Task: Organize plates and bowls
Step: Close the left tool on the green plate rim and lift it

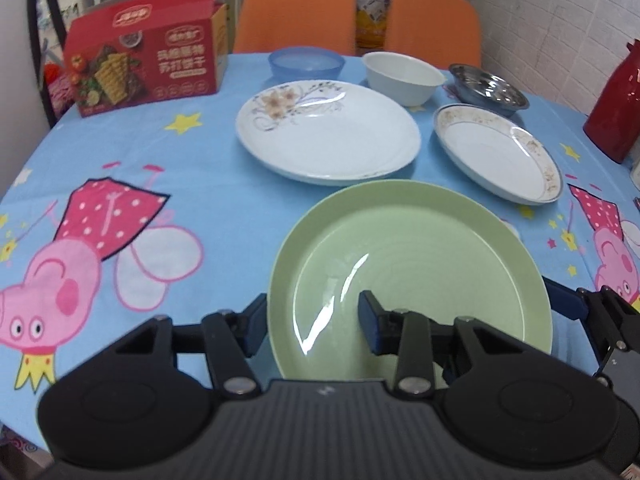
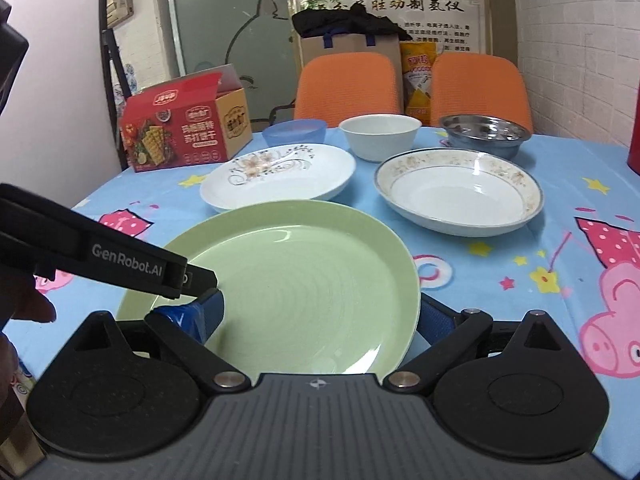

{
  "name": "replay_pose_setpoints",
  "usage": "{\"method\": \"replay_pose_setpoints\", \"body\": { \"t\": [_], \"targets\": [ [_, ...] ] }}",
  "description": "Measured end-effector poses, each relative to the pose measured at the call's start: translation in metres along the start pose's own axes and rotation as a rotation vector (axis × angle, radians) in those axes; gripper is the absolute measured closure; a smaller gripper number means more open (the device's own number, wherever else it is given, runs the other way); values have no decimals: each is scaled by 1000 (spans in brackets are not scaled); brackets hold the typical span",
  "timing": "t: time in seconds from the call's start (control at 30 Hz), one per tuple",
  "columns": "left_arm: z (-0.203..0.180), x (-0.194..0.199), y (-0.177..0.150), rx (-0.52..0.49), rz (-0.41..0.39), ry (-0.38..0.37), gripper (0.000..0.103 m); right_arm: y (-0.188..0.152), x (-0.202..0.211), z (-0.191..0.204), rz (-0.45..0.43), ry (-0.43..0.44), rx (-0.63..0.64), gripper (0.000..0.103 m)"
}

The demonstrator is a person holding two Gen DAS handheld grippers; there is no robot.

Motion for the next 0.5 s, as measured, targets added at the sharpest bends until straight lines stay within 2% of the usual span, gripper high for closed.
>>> {"method": "replay_pose_setpoints", "body": {
  "t": [0.13, 0.33, 0.5],
  "targets": [
    [35, -1, -6, 39, 5, 70, 65, -6, -19, 31, 44, 68, 31, 15],
    [45, -16, -5, 46, 10, 50, 65, -5, -35, 42, 78, 59, 52, 15],
    [46, -18, -6, 41, -22, 21, 64, -10, -37, 43, 92, 40, 102, 14]
  ]
}}
Point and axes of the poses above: each gripper's, at about its wrist camera, not at the fingertips, and x roughly against the way its jaws point, z to its left, y to its top, the point moved 4 cm from there along -x, roughly the way its jaws point, and after that the axes turned 6 degrees about -z, right-handed, at the moved point
